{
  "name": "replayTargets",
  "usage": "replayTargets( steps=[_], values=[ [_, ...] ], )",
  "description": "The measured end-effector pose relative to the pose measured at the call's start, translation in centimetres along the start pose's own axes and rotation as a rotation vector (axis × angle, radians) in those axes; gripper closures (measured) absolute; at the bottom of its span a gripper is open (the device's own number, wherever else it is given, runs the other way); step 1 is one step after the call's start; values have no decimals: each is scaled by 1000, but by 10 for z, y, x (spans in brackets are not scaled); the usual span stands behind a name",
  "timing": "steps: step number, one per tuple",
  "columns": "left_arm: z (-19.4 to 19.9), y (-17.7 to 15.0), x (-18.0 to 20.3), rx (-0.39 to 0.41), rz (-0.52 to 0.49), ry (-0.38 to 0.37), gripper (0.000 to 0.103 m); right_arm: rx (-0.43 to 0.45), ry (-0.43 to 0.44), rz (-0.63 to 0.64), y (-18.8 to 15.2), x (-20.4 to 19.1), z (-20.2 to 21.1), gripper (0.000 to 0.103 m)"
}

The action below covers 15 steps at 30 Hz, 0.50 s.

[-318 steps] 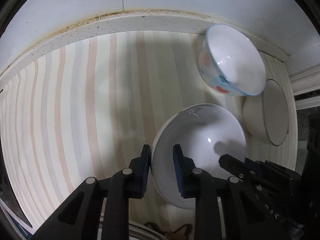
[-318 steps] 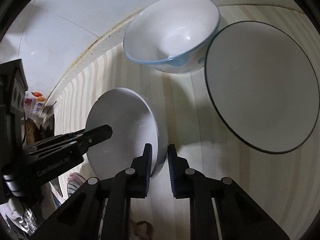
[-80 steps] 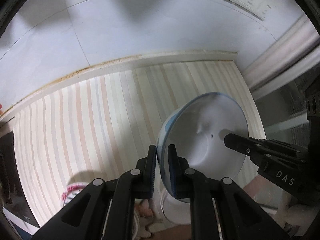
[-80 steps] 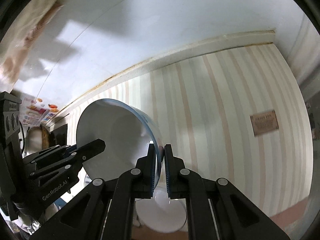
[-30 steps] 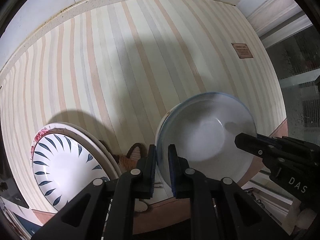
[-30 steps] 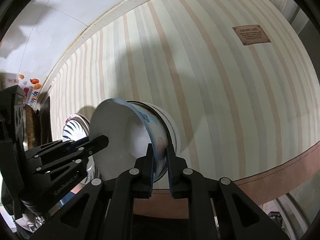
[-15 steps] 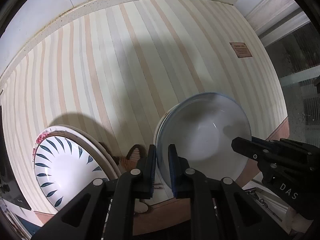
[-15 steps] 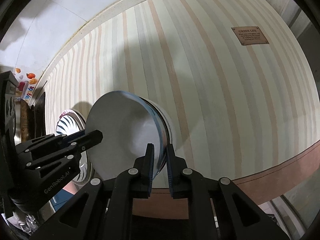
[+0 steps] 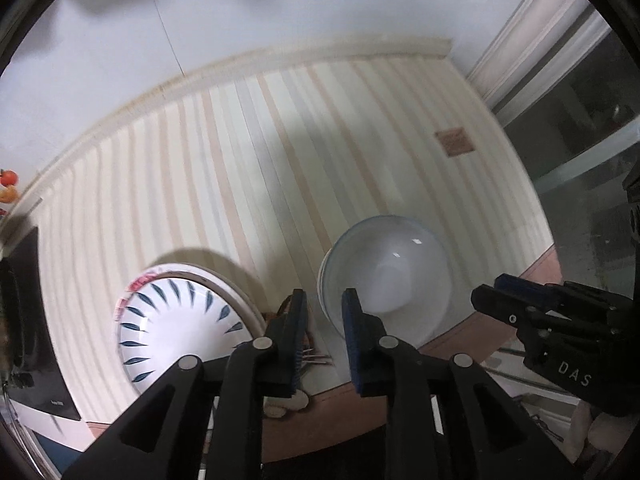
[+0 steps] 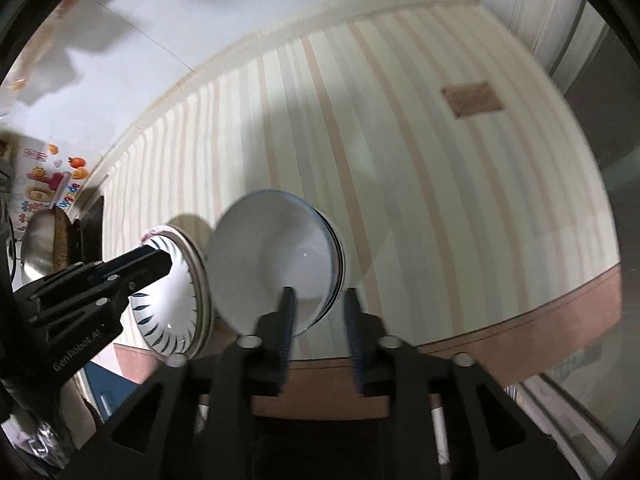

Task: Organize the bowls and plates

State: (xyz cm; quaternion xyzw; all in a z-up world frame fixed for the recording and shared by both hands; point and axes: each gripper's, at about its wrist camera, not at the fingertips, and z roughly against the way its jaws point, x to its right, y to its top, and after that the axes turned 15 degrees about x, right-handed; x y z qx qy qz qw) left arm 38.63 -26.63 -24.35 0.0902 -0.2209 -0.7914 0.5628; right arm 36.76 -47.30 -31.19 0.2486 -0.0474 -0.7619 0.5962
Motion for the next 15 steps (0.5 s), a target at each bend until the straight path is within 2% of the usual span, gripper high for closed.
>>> replayTargets(
  steps=[7,9,11,12,14,15],
  values=[
    [52,0,2,90,-28,-20,74,106,-20,31,-5,-17,66,41],
    [64,-1,3,109,-29,-27,63,135,-23,34,-8,-22,83,32],
    [72,-2,3,122,-34,-27,56,157,-16,38,-10,-27,98,27],
    [76,-2,3,126,-37,-30,43,166,-17,40,-11,-29,103,26],
    [83,-3,3,132,-38,-38,30,189,-24,43,-14,-34,114,25],
    [87,-4,3,136,-37,-44,30,196,-22,40,-15,-35,119,24]
  ],
)
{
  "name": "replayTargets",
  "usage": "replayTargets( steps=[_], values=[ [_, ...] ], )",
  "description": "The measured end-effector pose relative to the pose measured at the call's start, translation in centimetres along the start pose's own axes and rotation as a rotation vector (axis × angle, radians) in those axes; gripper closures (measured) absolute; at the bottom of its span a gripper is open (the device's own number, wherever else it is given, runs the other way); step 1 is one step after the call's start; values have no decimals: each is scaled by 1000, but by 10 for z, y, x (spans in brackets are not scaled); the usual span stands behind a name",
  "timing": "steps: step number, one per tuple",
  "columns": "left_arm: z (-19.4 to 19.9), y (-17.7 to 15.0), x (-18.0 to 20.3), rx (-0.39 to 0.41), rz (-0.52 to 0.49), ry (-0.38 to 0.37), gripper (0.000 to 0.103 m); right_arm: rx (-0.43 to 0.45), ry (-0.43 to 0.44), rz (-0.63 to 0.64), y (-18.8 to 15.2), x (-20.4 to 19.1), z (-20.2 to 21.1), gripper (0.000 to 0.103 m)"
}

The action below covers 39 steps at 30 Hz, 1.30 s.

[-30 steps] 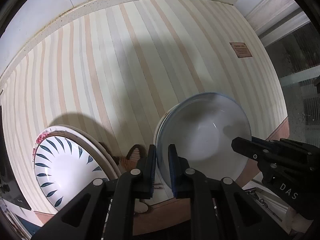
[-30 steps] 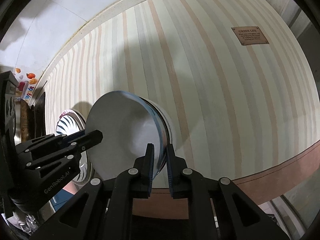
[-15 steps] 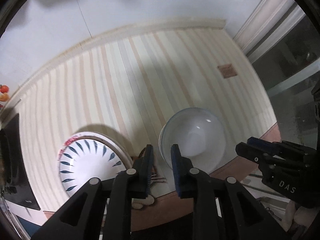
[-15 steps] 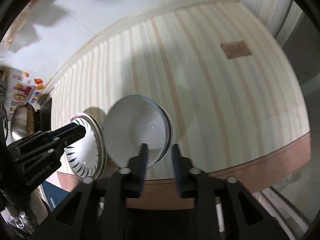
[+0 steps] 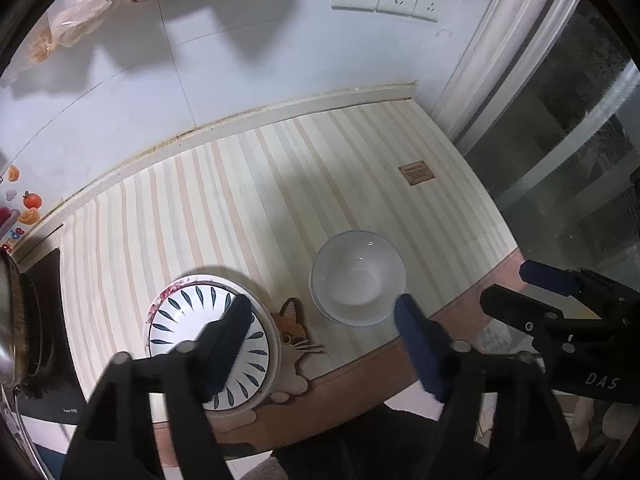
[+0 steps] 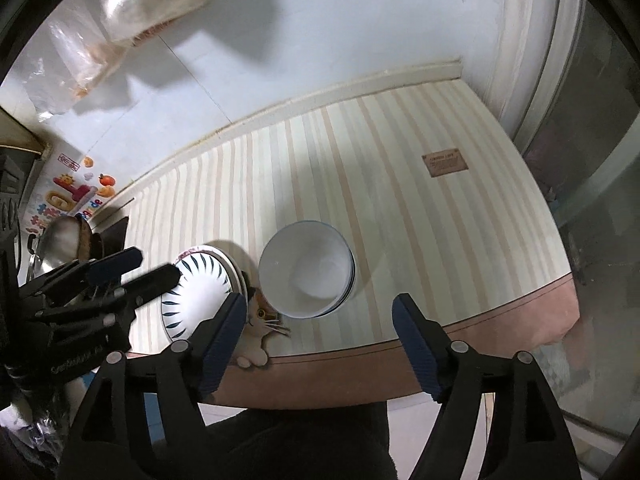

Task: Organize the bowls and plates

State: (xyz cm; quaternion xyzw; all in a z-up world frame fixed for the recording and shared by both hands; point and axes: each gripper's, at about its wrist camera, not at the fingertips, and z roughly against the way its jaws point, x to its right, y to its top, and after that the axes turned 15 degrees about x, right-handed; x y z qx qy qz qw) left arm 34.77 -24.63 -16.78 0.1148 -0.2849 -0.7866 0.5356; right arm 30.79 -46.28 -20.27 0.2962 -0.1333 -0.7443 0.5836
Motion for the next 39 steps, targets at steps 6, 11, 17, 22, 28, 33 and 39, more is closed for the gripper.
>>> replayTargets(
  steps=[6,11,17,22,28,33,39],
  values=[
    [14,0,0,5,18,-25,19,32,-10,8,-1,-5,26,15],
    [21,0,1,13,28,-42,17,39,-23,17,-2,-8,39,12],
    [13,-1,0,-7,38,-60,17,53,-18,25,-1,-9,46,10],
    [-21,-2,-6,-34,74,-60,17,48,7,4,0,2,26,8],
    [-83,-6,-22,-95,119,-47,17,-19,96,-95,-15,31,-37,8],
    [-147,-14,-33,-207,130,-37,18,-140,163,-202,-41,62,-119,8],
    [-201,-22,-36,-315,178,-105,18,-234,261,-295,-68,80,-189,8]
  ],
)
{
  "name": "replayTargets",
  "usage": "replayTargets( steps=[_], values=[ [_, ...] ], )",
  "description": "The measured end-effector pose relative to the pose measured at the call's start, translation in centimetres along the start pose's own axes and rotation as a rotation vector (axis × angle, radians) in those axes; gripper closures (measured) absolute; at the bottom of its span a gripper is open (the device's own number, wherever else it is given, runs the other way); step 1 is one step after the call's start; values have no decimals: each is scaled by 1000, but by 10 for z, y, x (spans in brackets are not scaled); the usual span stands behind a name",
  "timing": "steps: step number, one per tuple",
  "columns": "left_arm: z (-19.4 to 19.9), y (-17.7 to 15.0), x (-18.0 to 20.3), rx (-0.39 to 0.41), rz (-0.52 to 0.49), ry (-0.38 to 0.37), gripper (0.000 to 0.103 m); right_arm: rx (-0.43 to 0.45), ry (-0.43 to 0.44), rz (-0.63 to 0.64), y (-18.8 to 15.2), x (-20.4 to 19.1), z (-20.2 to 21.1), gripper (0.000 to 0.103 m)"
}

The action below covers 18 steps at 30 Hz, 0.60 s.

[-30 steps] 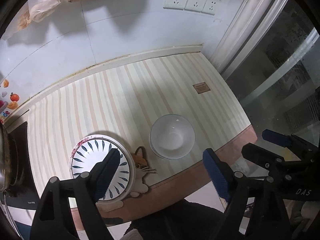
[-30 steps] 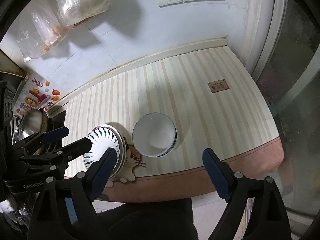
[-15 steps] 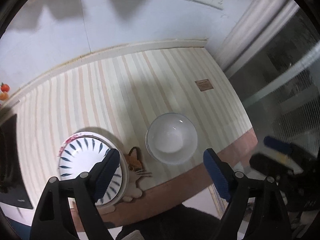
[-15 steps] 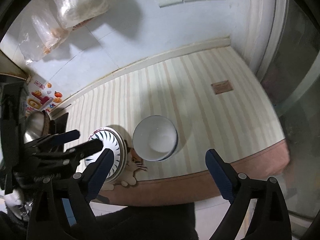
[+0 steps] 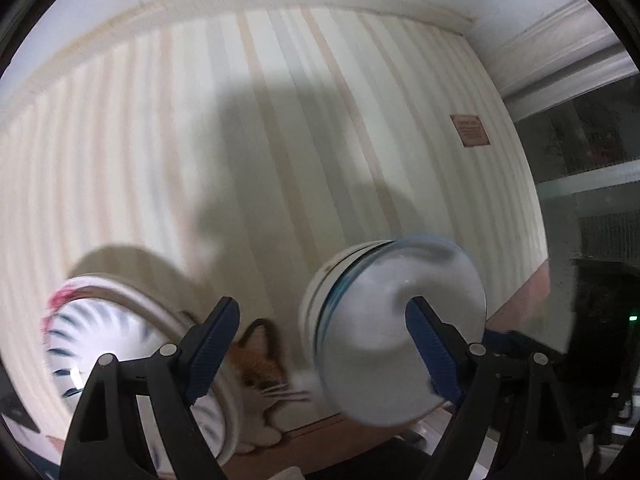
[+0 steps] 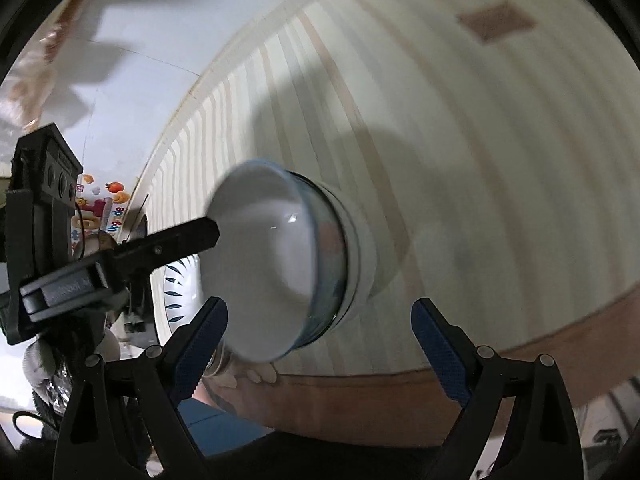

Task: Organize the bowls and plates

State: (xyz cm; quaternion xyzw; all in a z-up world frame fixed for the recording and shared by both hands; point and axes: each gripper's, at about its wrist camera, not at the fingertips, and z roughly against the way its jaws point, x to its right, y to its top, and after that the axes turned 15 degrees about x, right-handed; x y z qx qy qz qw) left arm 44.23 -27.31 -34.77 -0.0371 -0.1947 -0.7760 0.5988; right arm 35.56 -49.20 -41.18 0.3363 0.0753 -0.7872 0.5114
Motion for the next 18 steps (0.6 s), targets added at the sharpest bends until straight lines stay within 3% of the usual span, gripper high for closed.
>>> replayTargets(
  steps=[4,7,8,9,14,18],
  values=[
    [-30,0,-2,-85,25,-52,20,-17,60,-30,5,12,-28,8],
    [-45,-4,-3,-130,39,-94,31,-41,85,-24,7,15,-42,19],
    [-48,-5,-3,-142,42,-97,42,-56,97,-25,8,15,-49,26],
    [-53,-8,-4,-159,52,-117,46,-65,91,-24,9,16,-53,29],
    [-49,-11,-5,-127,61,-131,48,-94,68,-24,11,21,-71,46],
    [-44,-14,-3,-105,35,-122,48,-96,81,-52,12,24,-74,48]
  ],
)
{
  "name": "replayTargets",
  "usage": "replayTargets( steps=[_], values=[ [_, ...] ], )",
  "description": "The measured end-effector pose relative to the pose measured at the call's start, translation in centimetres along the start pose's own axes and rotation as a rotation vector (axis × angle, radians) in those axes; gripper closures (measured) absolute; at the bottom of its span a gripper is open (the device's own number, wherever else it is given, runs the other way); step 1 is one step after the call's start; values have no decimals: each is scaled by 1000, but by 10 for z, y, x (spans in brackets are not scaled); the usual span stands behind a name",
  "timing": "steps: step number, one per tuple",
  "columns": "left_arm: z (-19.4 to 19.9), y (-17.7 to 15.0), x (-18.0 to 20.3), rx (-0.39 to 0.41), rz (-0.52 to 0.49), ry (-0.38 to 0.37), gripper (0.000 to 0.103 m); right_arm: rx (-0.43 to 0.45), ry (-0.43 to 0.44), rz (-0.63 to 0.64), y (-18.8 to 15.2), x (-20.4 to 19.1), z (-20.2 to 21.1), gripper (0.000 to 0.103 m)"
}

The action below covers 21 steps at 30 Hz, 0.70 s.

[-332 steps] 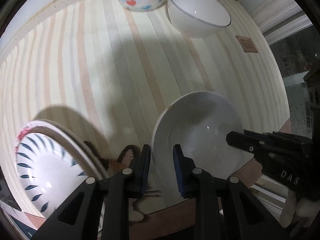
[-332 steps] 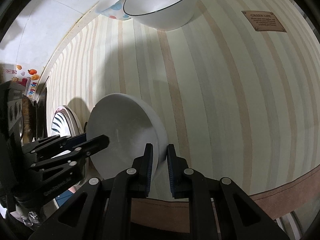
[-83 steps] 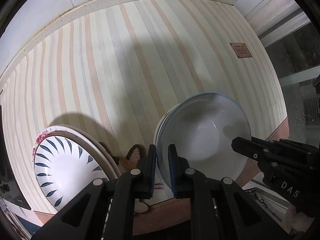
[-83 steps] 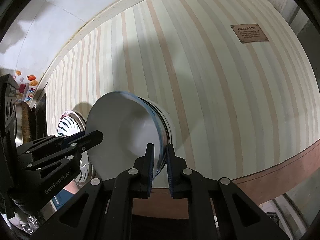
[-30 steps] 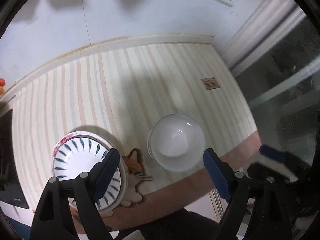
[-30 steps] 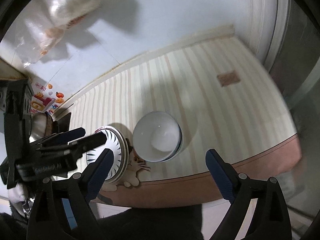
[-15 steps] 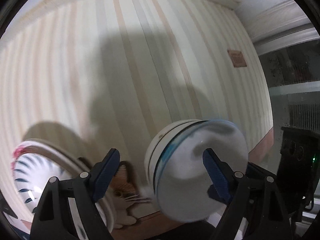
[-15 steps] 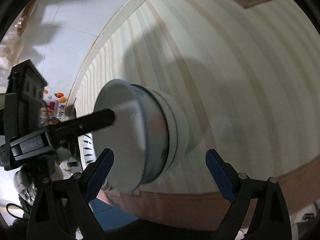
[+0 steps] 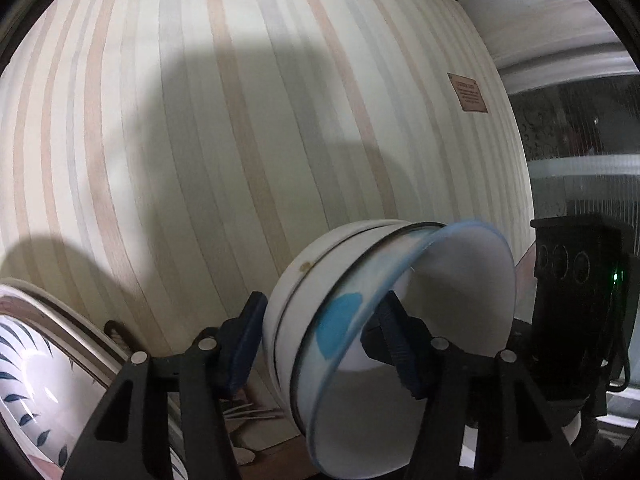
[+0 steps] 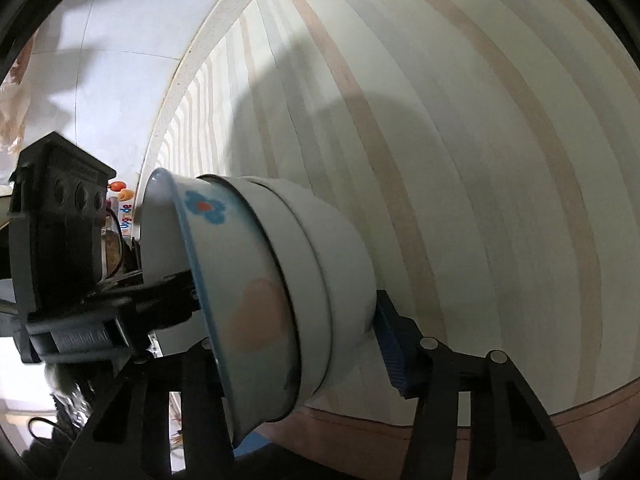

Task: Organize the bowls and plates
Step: 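Carry the bowl stack with both grippers and lower it onto the plates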

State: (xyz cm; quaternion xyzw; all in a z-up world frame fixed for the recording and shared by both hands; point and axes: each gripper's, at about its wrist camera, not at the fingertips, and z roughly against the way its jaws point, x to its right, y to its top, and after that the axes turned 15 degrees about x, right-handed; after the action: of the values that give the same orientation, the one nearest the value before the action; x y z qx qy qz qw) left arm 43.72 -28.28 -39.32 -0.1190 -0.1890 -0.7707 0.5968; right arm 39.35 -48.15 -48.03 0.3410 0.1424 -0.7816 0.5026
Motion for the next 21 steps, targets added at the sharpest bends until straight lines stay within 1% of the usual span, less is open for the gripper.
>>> replayTargets(
  steps=[9,15,21],
  values=[
    [14,-4,-11,-2,36,33,48,-47,12,-39,2,-6,-8,49],
    [32,-8,-16,30,47,50,48,-70,29,-16,9,-14,-17,49],
    [59,-9,-24,72,76,36,48,-77,34,28,15,-37,-18,50]
  ],
)
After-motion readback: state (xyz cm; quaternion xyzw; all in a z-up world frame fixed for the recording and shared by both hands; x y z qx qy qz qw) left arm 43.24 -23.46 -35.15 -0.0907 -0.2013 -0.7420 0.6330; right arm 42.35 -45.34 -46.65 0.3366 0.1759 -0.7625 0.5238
